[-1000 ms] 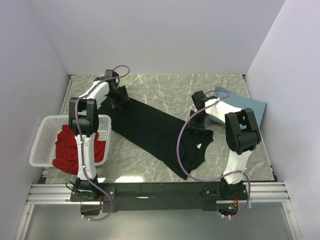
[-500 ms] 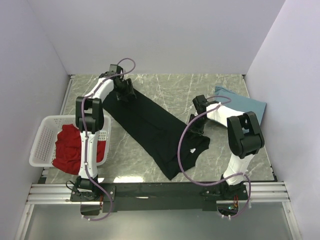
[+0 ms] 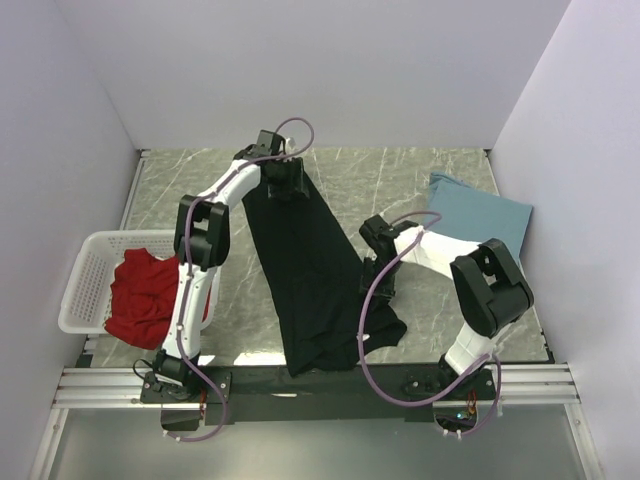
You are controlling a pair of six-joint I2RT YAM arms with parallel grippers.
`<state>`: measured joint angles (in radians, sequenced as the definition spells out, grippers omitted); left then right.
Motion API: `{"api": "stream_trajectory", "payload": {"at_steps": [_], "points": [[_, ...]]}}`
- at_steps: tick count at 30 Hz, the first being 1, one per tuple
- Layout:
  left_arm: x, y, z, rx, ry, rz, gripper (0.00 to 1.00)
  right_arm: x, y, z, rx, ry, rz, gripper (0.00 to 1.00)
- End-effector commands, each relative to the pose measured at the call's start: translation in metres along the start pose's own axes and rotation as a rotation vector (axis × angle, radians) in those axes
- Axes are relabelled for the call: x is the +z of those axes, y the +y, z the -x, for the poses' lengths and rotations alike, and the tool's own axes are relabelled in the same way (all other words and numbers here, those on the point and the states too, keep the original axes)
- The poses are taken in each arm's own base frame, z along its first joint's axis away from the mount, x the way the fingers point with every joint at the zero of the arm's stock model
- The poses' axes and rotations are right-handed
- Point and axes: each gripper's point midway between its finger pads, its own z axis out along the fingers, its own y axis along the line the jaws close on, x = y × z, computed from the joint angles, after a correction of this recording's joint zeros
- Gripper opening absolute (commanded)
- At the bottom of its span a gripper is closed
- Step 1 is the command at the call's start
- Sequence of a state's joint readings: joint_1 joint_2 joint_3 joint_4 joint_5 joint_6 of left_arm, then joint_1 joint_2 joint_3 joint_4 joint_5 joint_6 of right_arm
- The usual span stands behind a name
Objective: Fold and stack the t-shirts
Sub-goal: Fold the tshirt
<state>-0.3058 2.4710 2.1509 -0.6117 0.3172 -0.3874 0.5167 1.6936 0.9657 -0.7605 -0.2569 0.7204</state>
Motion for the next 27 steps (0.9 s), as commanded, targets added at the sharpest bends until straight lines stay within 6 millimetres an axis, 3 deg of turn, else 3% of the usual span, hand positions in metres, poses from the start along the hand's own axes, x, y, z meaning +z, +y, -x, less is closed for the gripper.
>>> {"api": "stream_trajectory", "payload": {"at_steps": [1,3,4,8,10,16,18,27], "points": [[-0.02,-0.014,0.012,-0.01,-0.006,-0.019,0.71,-0.039,0.006,0.017,-0.027,-0.103,-0.036,0.41],[-0.032,-0.017,0.018,-0.01,-0.029,-0.018,0.72,-0.049,0.005,0.024,-0.056,-0.136,-0.058,0.41],[-0.048,-0.024,0.026,-0.006,-0.059,-0.025,0.72,-0.054,0.005,0.026,-0.066,-0.143,-0.069,0.41],[-0.076,-0.023,0.027,-0.047,-0.092,-0.029,0.73,-0.046,-0.009,0.025,-0.085,-0.136,-0.124,0.41],[-0.083,-0.01,0.017,-0.084,-0.076,-0.012,0.74,-0.042,-0.014,0.019,-0.08,-0.123,-0.13,0.41],[-0.071,0.031,-0.02,-0.145,0.013,0.058,0.74,-0.036,-0.043,-0.011,-0.043,-0.122,-0.142,0.41],[-0.066,0.039,-0.025,-0.154,0.023,0.071,0.74,-0.039,-0.045,-0.017,-0.037,-0.133,-0.122,0.41],[-0.05,0.067,-0.033,-0.189,0.066,0.128,0.74,-0.013,-0.065,-0.039,-0.006,-0.097,-0.118,0.34]]}}
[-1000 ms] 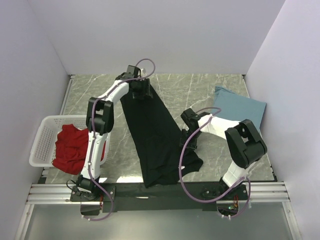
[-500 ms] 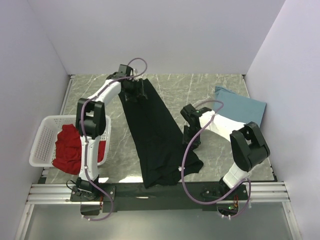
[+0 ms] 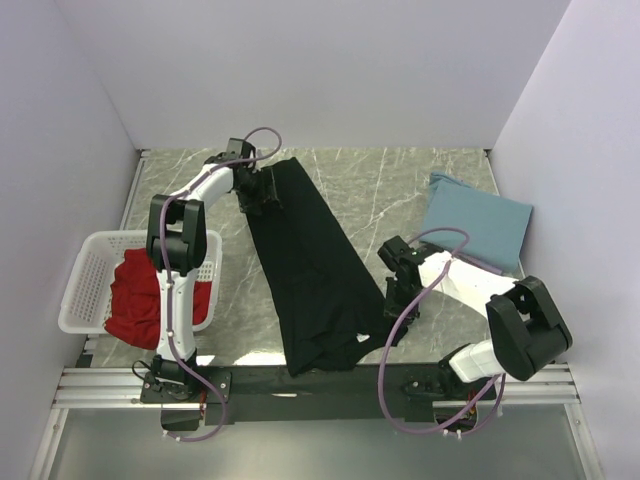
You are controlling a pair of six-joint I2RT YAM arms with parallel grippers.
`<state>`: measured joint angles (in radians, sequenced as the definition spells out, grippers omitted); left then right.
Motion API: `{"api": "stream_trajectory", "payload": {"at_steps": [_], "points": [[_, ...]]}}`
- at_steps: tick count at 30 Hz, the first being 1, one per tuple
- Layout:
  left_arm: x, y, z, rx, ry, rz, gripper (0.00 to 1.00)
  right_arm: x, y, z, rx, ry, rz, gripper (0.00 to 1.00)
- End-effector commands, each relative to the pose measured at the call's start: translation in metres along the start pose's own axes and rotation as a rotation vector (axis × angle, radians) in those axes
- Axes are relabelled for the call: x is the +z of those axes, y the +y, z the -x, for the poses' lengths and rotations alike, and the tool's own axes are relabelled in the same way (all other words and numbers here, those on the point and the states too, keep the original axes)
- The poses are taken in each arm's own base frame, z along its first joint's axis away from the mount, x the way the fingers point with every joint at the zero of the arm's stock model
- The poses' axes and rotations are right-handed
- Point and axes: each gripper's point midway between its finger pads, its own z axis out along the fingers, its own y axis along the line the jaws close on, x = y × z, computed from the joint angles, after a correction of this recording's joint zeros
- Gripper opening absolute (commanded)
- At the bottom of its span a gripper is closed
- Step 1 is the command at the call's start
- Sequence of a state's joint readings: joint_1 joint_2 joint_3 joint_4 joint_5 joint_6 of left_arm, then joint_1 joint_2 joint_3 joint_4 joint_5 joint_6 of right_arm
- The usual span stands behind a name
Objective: Fold and stack the t-shirts
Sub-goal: Fold the tshirt
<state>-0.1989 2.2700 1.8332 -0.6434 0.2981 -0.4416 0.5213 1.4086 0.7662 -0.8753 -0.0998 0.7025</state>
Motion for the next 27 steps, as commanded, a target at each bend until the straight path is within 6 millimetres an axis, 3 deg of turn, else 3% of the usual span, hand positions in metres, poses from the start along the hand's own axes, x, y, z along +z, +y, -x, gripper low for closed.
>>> {"api": "stream_trajectory", "payload": {"at_steps": [1,11,18,25,27], "points": [[0.005,0.007,0.005,-0.005,-0.003,0.014,0.74,0.01,0.002,-0.002,0.015,-0.009,0.015,0.33],[0.022,0.019,0.001,-0.003,0.018,0.034,0.75,0.031,-0.003,-0.004,0.009,0.018,-0.017,0.31],[0.052,0.024,0.0,0.028,0.035,0.02,0.74,0.032,0.001,-0.022,-0.023,0.087,-0.001,0.31],[0.069,-0.004,0.001,0.103,0.038,-0.064,0.74,0.032,0.018,-0.055,-0.046,0.18,0.072,0.31],[0.077,-0.015,-0.009,0.129,0.061,-0.088,0.74,0.032,0.023,-0.063,-0.058,0.199,0.09,0.31]]}}
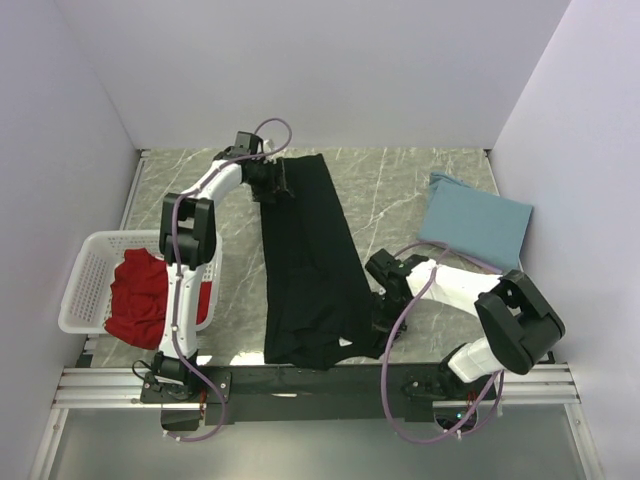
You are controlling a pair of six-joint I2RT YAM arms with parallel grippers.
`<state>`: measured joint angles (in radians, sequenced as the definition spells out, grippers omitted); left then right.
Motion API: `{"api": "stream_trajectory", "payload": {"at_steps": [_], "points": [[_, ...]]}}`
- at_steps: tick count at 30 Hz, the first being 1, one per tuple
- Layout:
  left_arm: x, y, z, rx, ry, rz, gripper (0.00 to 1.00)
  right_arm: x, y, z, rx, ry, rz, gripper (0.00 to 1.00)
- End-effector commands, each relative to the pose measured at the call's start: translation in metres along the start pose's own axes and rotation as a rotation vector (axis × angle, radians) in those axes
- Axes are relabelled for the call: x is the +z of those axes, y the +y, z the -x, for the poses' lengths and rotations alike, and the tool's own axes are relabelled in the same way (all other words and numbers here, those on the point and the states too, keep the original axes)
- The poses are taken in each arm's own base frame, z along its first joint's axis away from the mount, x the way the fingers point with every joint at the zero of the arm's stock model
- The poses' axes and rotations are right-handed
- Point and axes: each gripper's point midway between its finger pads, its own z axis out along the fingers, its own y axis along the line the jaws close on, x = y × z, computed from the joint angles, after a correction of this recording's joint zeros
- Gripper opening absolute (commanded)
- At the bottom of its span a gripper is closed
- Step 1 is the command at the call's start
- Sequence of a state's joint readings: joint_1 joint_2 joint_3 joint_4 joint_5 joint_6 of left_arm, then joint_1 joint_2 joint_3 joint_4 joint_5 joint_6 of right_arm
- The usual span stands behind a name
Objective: Fold and stack the t-shirts
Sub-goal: Fold the tshirt
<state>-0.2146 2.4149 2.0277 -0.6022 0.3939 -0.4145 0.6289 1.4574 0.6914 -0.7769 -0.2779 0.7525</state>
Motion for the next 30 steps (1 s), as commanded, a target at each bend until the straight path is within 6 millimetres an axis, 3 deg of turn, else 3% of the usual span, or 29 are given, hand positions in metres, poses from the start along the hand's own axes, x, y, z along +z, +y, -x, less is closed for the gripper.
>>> {"api": "stream_trajectory", "payload": {"at_steps": [1,7,10,13,16,17,19,20,24,25,28,29,30], "points": [[0.05,0.01,-0.046,0.072,0.11,0.022,0.75,0.017,-0.001,-0.022,-0.017,0.055,-0.012,0.31],[0.063,-0.007,-0.067,0.117,0.144,0.017,0.75,0.013,0.009,-0.033,-0.053,0.074,0.008,0.31],[0.061,-0.01,-0.066,0.115,0.135,0.027,0.75,0.009,0.013,-0.034,-0.07,0.073,0.014,0.31],[0.05,-0.02,-0.057,0.108,0.107,0.011,0.75,-0.003,0.02,-0.031,-0.09,0.051,0.018,0.31],[0.03,-0.042,-0.039,0.11,0.056,-0.028,0.76,-0.026,0.035,-0.022,-0.127,0.008,0.029,0.32],[0.018,-0.052,-0.03,0.113,0.034,-0.046,0.76,-0.039,0.047,-0.01,-0.143,-0.04,0.043,0.32],[0.005,-0.064,-0.02,0.114,0.007,-0.064,0.76,-0.053,0.047,-0.002,-0.161,-0.059,0.008,0.34],[-0.006,-0.072,-0.012,0.121,-0.021,-0.073,0.76,-0.069,0.06,0.011,-0.174,-0.111,0.024,0.35],[-0.025,-0.08,0.011,0.112,-0.092,-0.071,0.77,-0.099,0.069,0.057,-0.172,-0.197,-0.005,0.37],[-0.027,-0.078,0.015,0.105,-0.103,-0.061,0.77,-0.117,0.072,0.082,-0.16,-0.254,0.017,0.37],[-0.027,-0.068,0.026,0.077,-0.134,-0.027,0.77,-0.131,0.065,0.135,-0.114,-0.332,-0.002,0.38],[-0.024,-0.065,0.028,0.069,-0.138,-0.017,0.76,-0.147,0.071,0.156,-0.113,-0.394,0.017,0.38],[-0.025,-0.064,0.033,0.061,-0.15,-0.012,0.76,-0.145,0.073,0.176,-0.109,-0.417,0.008,0.38]]}}
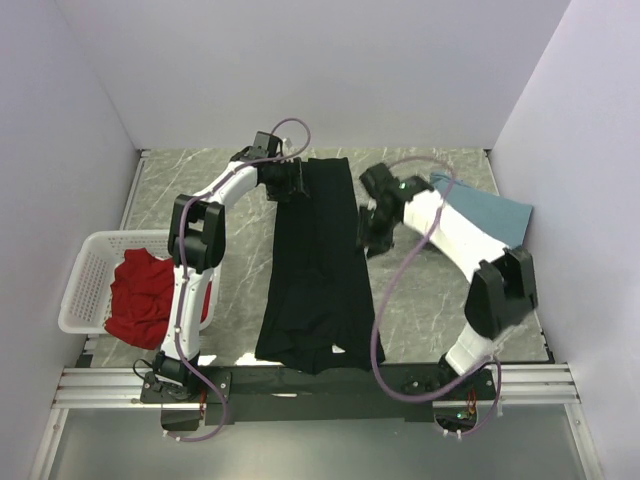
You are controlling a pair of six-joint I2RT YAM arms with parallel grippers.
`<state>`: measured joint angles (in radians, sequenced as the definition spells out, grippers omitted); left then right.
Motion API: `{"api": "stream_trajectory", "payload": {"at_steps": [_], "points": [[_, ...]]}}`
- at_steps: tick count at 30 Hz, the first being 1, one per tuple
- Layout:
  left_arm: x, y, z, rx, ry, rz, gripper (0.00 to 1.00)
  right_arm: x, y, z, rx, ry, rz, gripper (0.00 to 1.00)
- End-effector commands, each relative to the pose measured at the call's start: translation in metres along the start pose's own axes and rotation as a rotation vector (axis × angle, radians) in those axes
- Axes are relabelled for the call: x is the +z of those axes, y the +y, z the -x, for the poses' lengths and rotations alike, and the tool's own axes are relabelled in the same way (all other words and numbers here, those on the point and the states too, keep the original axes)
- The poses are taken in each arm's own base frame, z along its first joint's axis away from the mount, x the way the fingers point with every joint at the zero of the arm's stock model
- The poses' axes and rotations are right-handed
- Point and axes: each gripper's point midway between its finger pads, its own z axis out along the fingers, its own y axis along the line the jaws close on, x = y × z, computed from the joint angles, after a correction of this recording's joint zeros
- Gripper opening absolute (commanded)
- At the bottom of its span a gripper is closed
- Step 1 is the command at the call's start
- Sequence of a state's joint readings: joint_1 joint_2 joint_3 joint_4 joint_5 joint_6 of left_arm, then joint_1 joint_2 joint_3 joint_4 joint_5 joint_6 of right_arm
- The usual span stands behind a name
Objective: Fold and stack the t-shirts
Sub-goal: Fold the tshirt
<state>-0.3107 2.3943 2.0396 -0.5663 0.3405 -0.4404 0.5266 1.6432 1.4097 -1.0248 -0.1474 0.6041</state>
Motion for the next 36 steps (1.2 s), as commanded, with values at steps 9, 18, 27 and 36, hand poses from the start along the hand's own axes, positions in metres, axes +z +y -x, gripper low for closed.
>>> {"api": "stream_trajectory", "payload": {"at_steps": [9,18,27,36], "points": [[-0.038,-0.02,0.045,-0.027,-0.166,-0.035,0.76,0.048,-0.005,0.159,-0.112,-0.2,-0.018,0.37],[-0.025,-0.002,0.013,-0.044,-0.084,-0.007,0.76,0.099,0.019,0.17,-0.126,-0.134,0.177,0.37],[-0.021,0.019,-0.03,-0.072,0.008,0.058,0.75,0.147,0.0,0.125,-0.127,0.026,0.184,0.36],[-0.028,0.027,-0.073,-0.055,0.073,0.079,0.75,0.157,-0.028,0.063,-0.106,0.138,0.161,0.35]]}}
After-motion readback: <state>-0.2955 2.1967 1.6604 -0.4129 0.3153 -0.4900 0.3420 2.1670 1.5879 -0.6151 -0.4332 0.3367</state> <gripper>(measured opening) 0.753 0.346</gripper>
